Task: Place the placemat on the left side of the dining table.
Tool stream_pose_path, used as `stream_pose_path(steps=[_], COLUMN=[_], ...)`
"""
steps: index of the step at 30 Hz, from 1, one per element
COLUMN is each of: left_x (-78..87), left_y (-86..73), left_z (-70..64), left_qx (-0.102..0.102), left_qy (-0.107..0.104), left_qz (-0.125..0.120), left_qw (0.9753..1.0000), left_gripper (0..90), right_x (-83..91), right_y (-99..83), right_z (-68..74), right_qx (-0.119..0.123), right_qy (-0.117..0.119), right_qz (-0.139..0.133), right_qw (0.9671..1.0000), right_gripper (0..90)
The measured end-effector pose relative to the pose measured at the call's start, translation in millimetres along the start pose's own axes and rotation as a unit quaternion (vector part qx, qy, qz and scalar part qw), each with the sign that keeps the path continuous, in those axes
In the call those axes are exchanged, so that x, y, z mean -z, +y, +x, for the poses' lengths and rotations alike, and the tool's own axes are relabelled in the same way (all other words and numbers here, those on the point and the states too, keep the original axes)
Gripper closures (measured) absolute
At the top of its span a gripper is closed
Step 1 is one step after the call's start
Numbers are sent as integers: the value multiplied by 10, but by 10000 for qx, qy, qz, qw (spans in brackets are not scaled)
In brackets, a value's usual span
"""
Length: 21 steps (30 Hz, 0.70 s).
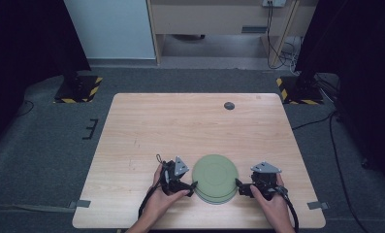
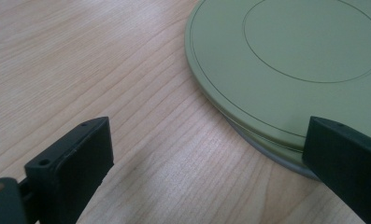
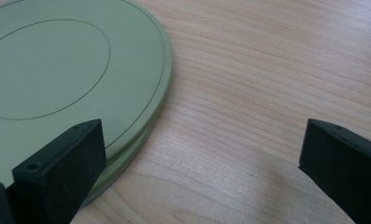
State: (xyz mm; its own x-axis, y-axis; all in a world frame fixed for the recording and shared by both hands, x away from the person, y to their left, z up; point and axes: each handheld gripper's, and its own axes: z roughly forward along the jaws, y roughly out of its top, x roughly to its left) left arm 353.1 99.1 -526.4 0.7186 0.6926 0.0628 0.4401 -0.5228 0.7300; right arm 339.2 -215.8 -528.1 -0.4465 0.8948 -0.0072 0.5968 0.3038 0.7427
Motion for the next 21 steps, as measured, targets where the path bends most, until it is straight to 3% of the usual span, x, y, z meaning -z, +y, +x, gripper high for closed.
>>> stream_pose_path(steps=[5, 9, 21], left_x=[19, 9, -51], left_y=[-7, 18, 95], left_z=[-30, -45, -42], left_qx=[-39, -108, -206], left_qy=[-106, 7, 225], left_qz=[-43, -25, -15], left_qw=[9999, 9999, 9995], left_gripper=[37, 22, 17], right_x=[27, 34, -36], right_y=[-10, -16, 22], right_z=[22, 32, -13], right_qx=[48, 64, -72], right_qy=[31, 87, -119], right_qz=[-8, 4, -44], right_qw=[10000, 9999, 9999], right_gripper=[45, 47, 18])
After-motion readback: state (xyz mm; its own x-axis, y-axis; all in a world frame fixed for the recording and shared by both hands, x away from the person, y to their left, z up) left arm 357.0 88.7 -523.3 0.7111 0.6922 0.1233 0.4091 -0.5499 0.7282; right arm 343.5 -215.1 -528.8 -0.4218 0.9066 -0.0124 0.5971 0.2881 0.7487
